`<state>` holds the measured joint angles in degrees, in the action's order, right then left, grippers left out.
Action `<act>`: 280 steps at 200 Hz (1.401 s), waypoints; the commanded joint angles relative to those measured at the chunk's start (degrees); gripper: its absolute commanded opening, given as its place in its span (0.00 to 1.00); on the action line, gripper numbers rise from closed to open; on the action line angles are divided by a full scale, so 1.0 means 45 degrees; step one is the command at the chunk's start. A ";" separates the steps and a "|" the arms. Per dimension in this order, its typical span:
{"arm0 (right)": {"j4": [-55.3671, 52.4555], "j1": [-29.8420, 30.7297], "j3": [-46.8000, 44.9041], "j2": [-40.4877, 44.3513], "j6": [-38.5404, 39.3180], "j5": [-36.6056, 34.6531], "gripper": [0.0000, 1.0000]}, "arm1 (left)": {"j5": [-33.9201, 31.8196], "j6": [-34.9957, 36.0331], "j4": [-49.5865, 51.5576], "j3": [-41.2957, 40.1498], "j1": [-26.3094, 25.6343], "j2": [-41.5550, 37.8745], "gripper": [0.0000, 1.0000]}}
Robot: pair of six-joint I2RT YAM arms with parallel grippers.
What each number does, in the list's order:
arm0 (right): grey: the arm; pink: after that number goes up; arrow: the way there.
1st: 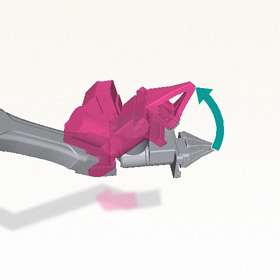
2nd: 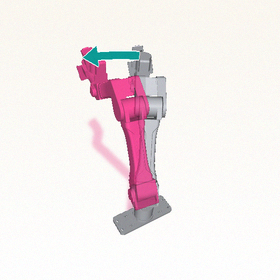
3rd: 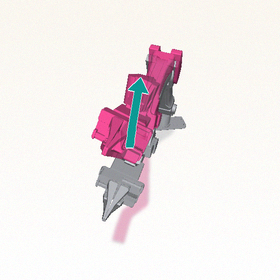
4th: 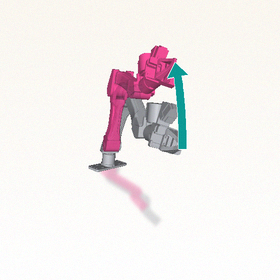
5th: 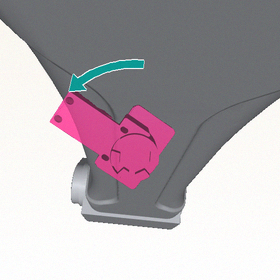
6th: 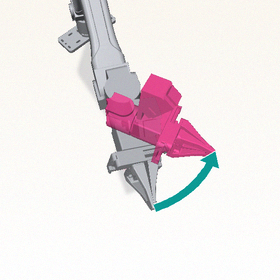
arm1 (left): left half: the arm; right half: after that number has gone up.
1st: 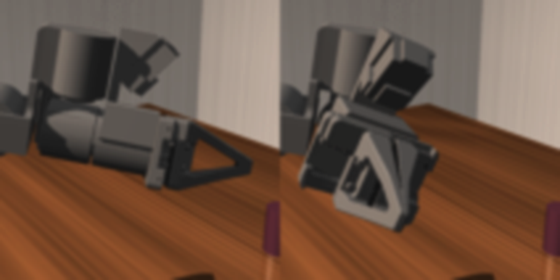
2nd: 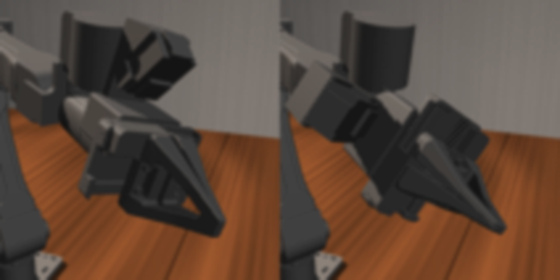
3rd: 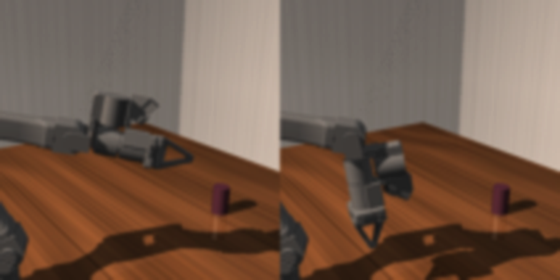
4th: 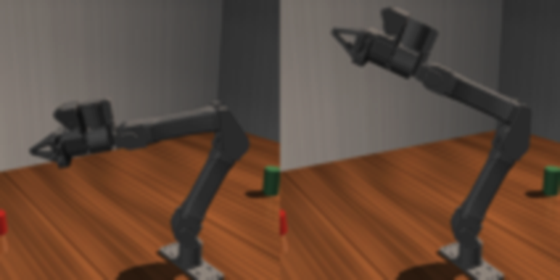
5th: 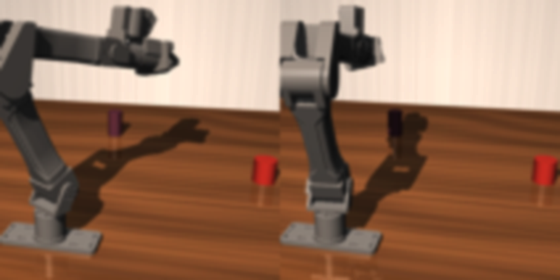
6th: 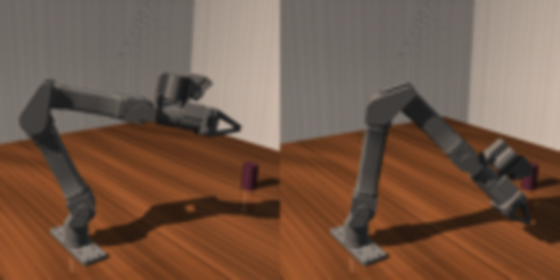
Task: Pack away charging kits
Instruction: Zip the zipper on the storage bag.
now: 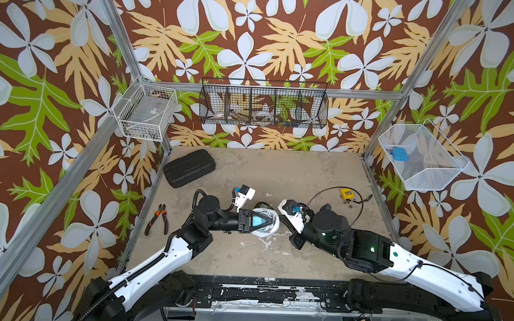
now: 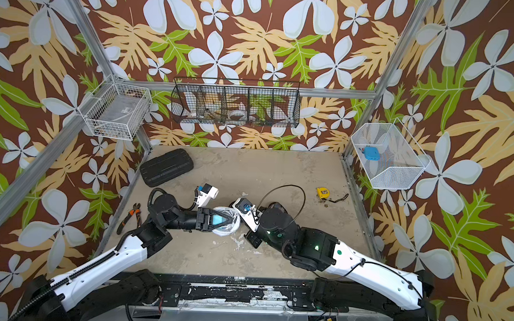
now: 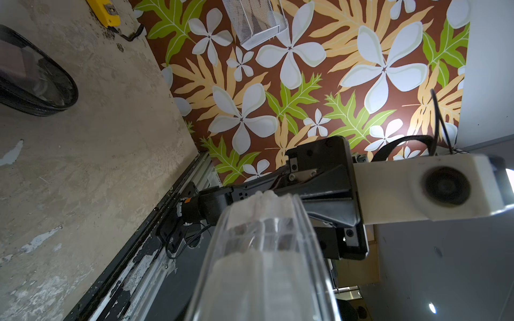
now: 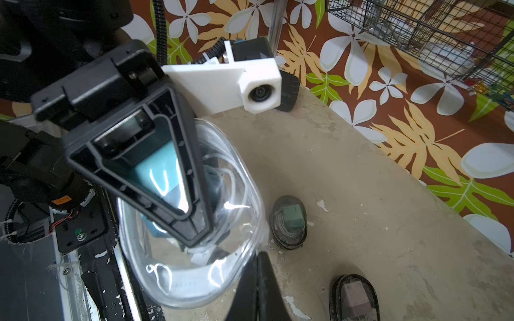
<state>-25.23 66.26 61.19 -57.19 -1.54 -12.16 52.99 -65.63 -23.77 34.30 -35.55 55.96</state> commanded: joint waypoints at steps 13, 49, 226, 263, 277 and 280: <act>0.1454 -0.0104 0.0464 -0.0312 0.0730 0.0079 0.00 | 0.1964 0.0619 0.0941 -0.0240 0.0086 -0.0170 0.00; 0.0882 -0.0402 0.1069 -0.0517 0.0931 -0.1116 0.00 | 0.2228 0.1592 0.2338 -0.0255 0.0079 -0.0429 0.00; -0.2486 -0.2536 -0.0506 0.0871 -0.0048 0.6345 0.34 | 0.2905 0.1986 0.1389 -0.0868 -0.0086 -0.0411 0.00; -0.2005 -0.1668 -0.1556 0.1277 -0.0092 0.5574 0.36 | 0.2760 0.1618 0.1365 -0.0923 -0.0069 -0.0503 0.00; -0.1582 -0.1193 -0.1677 0.1403 -0.0192 0.5146 0.39 | 0.2472 0.1702 0.1674 -0.0910 -0.0025 -0.0481 0.00; -0.1526 -0.1188 -0.1673 0.1418 -0.0201 0.5035 0.40 | 0.2334 0.1819 0.1862 -0.0888 0.0020 -0.0456 0.00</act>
<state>-35.42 59.00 54.17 -51.48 -1.50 13.82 64.88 -57.17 -15.29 30.20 -35.90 53.89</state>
